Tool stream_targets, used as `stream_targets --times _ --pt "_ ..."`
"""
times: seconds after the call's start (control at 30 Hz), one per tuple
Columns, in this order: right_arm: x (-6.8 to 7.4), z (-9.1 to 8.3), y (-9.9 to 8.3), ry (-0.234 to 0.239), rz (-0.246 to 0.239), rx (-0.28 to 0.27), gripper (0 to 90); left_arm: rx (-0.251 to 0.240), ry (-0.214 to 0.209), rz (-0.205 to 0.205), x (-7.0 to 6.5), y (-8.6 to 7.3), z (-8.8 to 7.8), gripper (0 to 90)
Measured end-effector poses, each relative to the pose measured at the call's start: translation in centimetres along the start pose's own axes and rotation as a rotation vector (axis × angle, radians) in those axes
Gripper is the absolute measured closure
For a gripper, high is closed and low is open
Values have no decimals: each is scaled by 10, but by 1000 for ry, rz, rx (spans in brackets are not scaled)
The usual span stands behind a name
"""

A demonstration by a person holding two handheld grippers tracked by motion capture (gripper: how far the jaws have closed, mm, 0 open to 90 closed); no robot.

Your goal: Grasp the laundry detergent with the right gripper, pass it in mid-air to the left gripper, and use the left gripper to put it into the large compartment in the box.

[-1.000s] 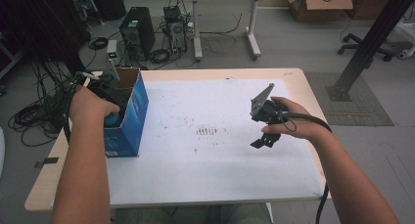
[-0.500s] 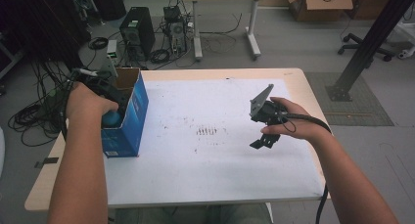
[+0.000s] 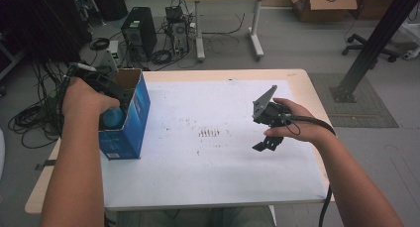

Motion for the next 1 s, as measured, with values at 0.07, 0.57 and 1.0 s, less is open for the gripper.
stream_targets --times 0.07,0.57,1.0 --pt "0 -1 0 -1 2 0 31 1 6 3 -1 -1 -2 155" --pt "4 -7 1 -10 -5 -1 31 7 30 90 -25 -4 -23 16" --pt "4 -17 2 -32 -7 0 31 -75 38 325 -76 -3 -62 2"
Point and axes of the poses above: each handheld gripper's, and its own axes: z roughly forward along the jaws, y roughly out of its top, x roughly to its left, the point moved 2 cm from there along z, roughly forward along the jaws, and after that the axes turned 3 degrees about z, right-handed, at the moved point
